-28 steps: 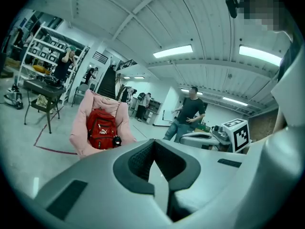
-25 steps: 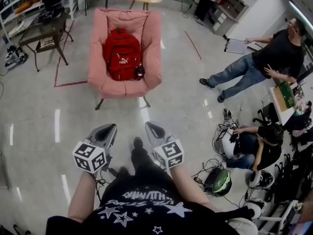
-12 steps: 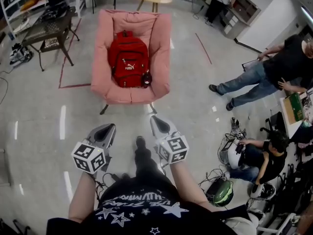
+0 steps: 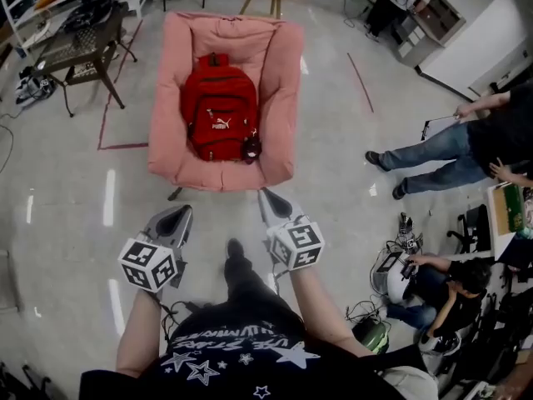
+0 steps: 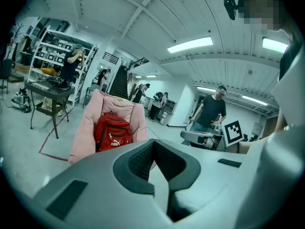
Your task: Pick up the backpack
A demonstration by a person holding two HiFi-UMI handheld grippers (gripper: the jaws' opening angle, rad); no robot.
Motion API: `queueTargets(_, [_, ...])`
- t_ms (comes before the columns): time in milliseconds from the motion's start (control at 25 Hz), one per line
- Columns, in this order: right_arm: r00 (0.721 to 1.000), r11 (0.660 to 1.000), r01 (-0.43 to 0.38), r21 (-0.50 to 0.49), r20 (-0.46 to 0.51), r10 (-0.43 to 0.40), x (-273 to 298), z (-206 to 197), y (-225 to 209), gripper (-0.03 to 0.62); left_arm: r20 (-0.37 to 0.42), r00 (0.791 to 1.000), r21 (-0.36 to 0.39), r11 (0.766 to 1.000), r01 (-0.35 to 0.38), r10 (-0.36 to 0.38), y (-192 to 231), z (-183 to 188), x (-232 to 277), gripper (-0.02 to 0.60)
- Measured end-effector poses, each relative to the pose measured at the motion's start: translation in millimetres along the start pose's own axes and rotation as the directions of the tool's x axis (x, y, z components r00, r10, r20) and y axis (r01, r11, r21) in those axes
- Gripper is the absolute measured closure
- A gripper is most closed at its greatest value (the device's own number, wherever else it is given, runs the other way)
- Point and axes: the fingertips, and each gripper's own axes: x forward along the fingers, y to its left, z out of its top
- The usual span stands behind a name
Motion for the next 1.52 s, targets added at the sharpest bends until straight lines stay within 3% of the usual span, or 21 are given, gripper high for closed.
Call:
queueTargets(520, [0.998,0.998,-0.046,0.047,-0.045,0.049,78.8,16.0,-96.9,0.594,-0.047,0.997,-0.018,0.998,-0.060,0.059,37.7,39.5,108.6,0.574])
queueTargets(880, [0.994,0.994,-0.068,0.091,-0.080,0.075,128.0,21.5,-154.4,0.594,-0.046,0.986,-0.057,0.985,-0.162,0.160,81.5,69.2,159.6,0.574])
queueTargets(1240, [0.993,0.994,-0.028,0.109,-0.110,0.041,174.5,23.4,-180.3,0.594,-0.077,0.988,-0.003,0.991,-0.131,0.130,116.7,88.3,198.4,0.574])
queueTargets(1520, [0.992,0.992,0.046,0.118,-0.121,-0.032,234.4,31.6,-203.9,0.594,-0.075,0.994,-0.024,0.996,-0.084,0.082,184.2,114.5,249.9,0.574])
